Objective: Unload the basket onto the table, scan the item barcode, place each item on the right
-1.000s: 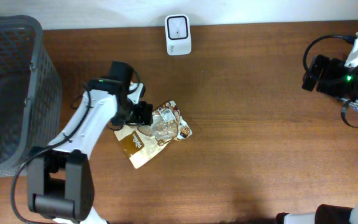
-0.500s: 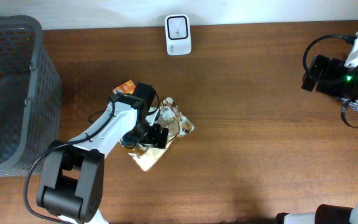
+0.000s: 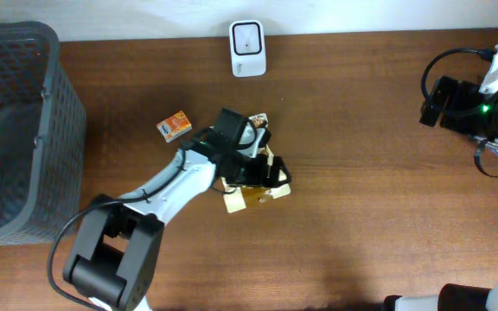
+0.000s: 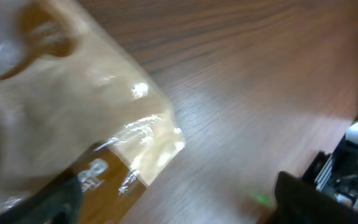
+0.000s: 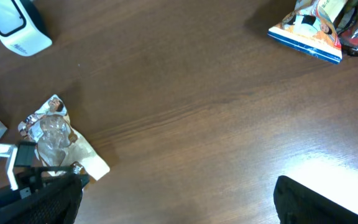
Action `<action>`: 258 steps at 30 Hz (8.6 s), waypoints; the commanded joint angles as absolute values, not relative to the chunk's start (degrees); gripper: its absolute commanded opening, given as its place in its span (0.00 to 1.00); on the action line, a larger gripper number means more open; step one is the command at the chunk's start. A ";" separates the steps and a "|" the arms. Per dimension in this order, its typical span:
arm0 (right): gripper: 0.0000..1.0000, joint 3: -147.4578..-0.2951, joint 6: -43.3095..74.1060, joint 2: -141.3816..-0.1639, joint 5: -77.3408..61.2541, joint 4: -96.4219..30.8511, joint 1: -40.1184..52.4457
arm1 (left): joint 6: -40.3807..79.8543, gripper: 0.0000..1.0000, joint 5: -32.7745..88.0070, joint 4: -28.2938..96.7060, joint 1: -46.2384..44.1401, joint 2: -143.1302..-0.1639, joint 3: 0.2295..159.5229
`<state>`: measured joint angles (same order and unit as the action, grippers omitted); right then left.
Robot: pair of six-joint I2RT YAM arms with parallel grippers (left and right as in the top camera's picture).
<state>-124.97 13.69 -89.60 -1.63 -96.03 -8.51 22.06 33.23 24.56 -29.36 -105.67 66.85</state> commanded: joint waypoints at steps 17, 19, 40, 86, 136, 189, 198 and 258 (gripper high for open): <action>0.98 -125.03 13.96 -89.62 -1.96 -96.05 -8.10 | 33.98 0.65 4.03 36.25 -24.14 -107.61 75.83; 0.99 -125.03 13.96 -89.62 -1.96 -96.05 -8.10 | 38.26 0.55 4.08 35.73 -24.12 -109.84 75.83; 0.98 -125.03 13.93 -89.65 -1.96 -96.05 -8.10 | 40.23 0.13 14.39 16.84 -31.11 -117.03 75.85; 0.98 -122.10 12.64 -92.23 -15.86 -89.54 -4.58 | 21.54 0.99 8.08 64.38 0.38 -109.27 105.89; 0.14 -112.53 -17.43 -139.61 -27.49 -72.75 5.87 | 21.54 0.99 8.08 64.38 0.45 -109.27 105.89; 0.89 -122.67 16.25 -129.67 -9.28 -78.76 18.28 | 21.54 0.99 8.08 64.38 0.45 -109.27 105.89; 0.98 -123.46 7.16 -127.04 -9.23 -80.53 8.16 | 21.54 0.99 8.08 64.38 0.45 -109.27 105.89; 0.18 -110.93 9.96 -131.83 -1.28 -65.19 10.55 | 21.54 0.99 8.08 64.38 0.45 -109.27 105.89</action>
<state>-107.42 10.17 -130.76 -0.49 -64.20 10.39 22.22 8.49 64.27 0.36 -109.71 105.75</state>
